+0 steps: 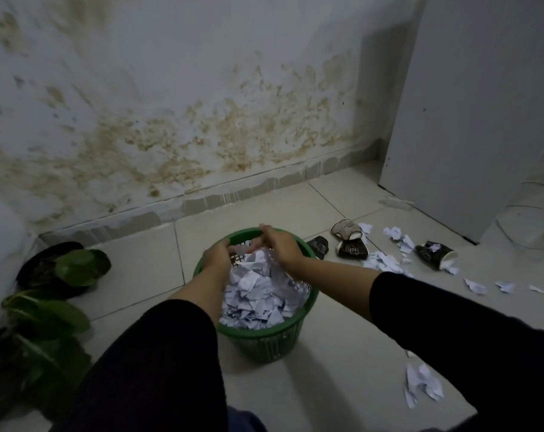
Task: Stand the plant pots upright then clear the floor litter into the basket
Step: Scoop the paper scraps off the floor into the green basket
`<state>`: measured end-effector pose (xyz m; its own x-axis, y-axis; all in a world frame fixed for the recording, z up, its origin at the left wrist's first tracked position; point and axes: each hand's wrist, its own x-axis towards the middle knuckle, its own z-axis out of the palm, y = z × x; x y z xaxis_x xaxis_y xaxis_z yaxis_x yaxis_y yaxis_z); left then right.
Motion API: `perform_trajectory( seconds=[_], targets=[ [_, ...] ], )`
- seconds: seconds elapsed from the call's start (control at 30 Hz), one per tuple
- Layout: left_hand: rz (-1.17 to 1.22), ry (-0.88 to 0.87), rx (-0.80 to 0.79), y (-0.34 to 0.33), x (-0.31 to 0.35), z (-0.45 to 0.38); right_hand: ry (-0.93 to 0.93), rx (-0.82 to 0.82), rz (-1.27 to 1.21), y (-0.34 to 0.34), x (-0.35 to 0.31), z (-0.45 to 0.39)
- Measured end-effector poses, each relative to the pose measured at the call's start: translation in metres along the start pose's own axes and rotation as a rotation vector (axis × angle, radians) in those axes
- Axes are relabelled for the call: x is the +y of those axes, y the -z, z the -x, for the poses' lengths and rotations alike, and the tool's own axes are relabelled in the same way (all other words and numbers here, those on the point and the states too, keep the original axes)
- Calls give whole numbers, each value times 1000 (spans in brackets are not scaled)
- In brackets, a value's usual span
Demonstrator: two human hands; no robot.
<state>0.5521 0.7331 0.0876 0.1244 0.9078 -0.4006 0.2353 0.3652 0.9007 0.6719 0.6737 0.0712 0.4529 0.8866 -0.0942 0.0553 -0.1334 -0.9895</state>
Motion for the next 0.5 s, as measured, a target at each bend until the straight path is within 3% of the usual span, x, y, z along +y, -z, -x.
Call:
perform_trajectory(
  seconds=[0.13, 0.23, 0.37, 0.43, 0.5],
  targets=[
    [-236, -120, 45, 2, 3, 0, 86, -36, 19, 5, -10, -4],
    [-344, -189, 122, -1, 6, 3, 150, 26, 108, 4, -11, -11],
    [-353, -277, 203, -5, 7, 8, 164, 125, 217, 6, -19, -12],
    [-335, -266, 186, -4, 11, 7, 33, -10, 143, 12, -28, -10],
    [-182, -102, 40, -5, 11, 5, -256, -214, 20, 19, -30, -7]
  ],
)
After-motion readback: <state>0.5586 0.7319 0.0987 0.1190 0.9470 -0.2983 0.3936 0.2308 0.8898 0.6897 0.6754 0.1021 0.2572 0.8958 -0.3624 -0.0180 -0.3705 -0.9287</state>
